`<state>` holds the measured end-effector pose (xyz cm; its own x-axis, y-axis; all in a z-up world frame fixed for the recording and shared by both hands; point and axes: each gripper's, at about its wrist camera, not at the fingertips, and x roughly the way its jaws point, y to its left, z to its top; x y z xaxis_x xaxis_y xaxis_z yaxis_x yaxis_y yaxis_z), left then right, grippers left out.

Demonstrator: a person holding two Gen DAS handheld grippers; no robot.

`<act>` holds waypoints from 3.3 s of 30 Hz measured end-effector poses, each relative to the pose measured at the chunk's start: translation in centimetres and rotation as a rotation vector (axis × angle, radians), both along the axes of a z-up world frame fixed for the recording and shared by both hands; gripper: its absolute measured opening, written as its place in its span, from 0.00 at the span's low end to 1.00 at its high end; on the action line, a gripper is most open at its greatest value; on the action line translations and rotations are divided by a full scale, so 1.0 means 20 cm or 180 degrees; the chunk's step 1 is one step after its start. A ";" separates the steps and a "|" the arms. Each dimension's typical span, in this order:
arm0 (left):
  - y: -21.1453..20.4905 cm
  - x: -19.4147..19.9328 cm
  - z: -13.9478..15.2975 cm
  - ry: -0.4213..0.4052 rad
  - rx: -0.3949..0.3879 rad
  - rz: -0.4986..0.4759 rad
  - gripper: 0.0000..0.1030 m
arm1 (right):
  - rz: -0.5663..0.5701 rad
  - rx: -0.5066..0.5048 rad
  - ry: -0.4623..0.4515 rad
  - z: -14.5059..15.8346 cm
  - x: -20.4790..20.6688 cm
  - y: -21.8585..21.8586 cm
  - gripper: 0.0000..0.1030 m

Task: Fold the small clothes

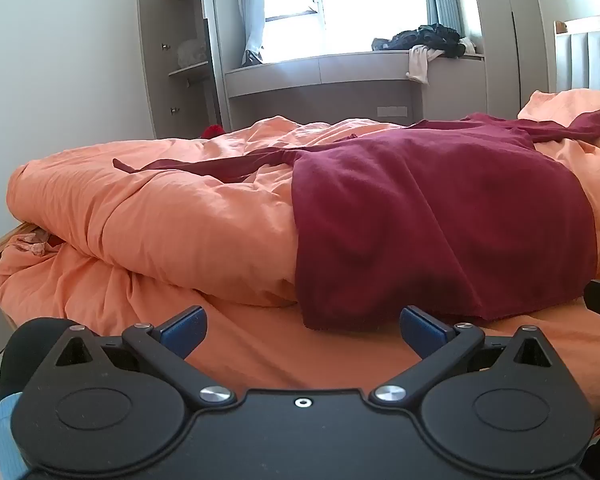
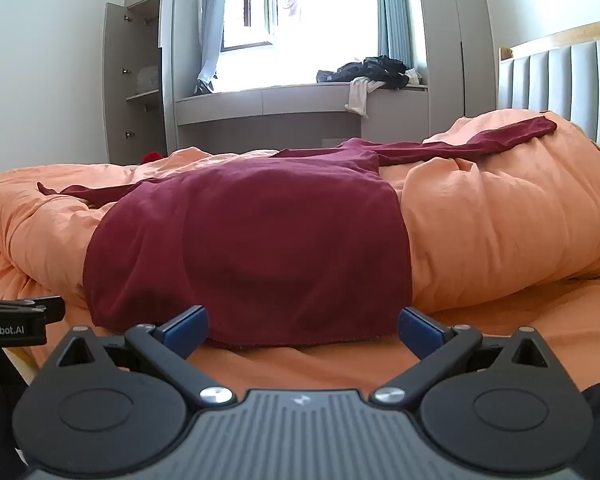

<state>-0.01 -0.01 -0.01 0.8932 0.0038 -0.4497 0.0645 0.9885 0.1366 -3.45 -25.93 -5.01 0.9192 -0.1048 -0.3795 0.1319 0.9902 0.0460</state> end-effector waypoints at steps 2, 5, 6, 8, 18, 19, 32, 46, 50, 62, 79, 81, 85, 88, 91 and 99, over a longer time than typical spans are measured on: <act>0.00 0.00 0.00 0.0002 0.0002 0.0004 1.00 | -0.0002 -0.0001 0.0018 0.00 0.00 0.00 1.00; 0.00 0.00 0.00 0.0000 -0.0003 0.0011 1.00 | -0.0002 0.0003 0.0017 0.00 0.00 0.00 1.00; 0.00 0.00 0.00 0.0011 0.0007 0.0006 1.00 | -0.0002 0.0004 0.0017 0.00 0.00 0.00 1.00; 0.00 0.00 0.00 0.0019 0.0006 0.0002 1.00 | -0.0001 0.0005 0.0020 0.00 0.00 0.00 1.00; 0.00 0.01 0.00 0.0014 0.0016 0.0003 1.00 | 0.0000 0.0010 0.0023 0.00 0.00 0.00 1.00; 0.00 0.01 0.00 0.0012 0.0019 0.0005 1.00 | -0.0001 0.0013 0.0026 0.00 0.00 0.00 1.00; 0.01 0.03 0.03 0.0002 0.0059 0.0031 1.00 | -0.0056 0.0029 -0.0012 0.02 0.00 -0.05 1.00; 0.01 0.04 0.01 0.0010 0.0095 0.0067 1.00 | -0.0026 0.0067 0.0058 0.00 0.03 -0.04 1.00; 0.01 0.05 0.01 0.0026 0.0108 0.0072 1.00 | -0.0035 0.0069 0.0079 0.00 0.04 -0.04 1.00; 0.00 0.05 0.00 0.0033 0.0115 0.0081 1.00 | -0.0041 0.0077 0.0104 -0.01 0.04 -0.04 1.00; 0.01 0.06 -0.01 0.0071 0.0134 0.0101 1.00 | -0.0055 0.0093 0.0169 -0.01 0.05 -0.03 1.00; 0.01 0.07 -0.01 0.0079 0.0136 0.0098 1.00 | -0.0060 0.0097 0.0178 -0.01 0.06 -0.04 1.00; 0.00 0.08 -0.01 0.0153 0.0130 0.0093 1.00 | -0.0120 0.0109 0.0252 -0.01 0.07 -0.04 1.00; 0.00 0.10 -0.02 0.0228 0.0126 0.0112 1.00 | -0.0194 0.0127 0.0337 -0.01 0.09 -0.04 1.00; 0.00 0.12 -0.03 0.0306 0.0163 0.0136 1.00 | -0.0287 0.0176 0.0422 -0.01 0.10 -0.06 1.00; -0.01 0.27 0.13 0.0368 0.0355 0.0154 1.00 | -0.0524 0.0240 0.0647 0.09 0.18 -0.10 1.00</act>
<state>5.38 -0.30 2.68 0.8331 0.1013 -0.5437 0.0387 0.9700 0.2400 0.18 -27.87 -3.14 0.7962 -0.2111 -0.5670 0.3050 0.9494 0.0749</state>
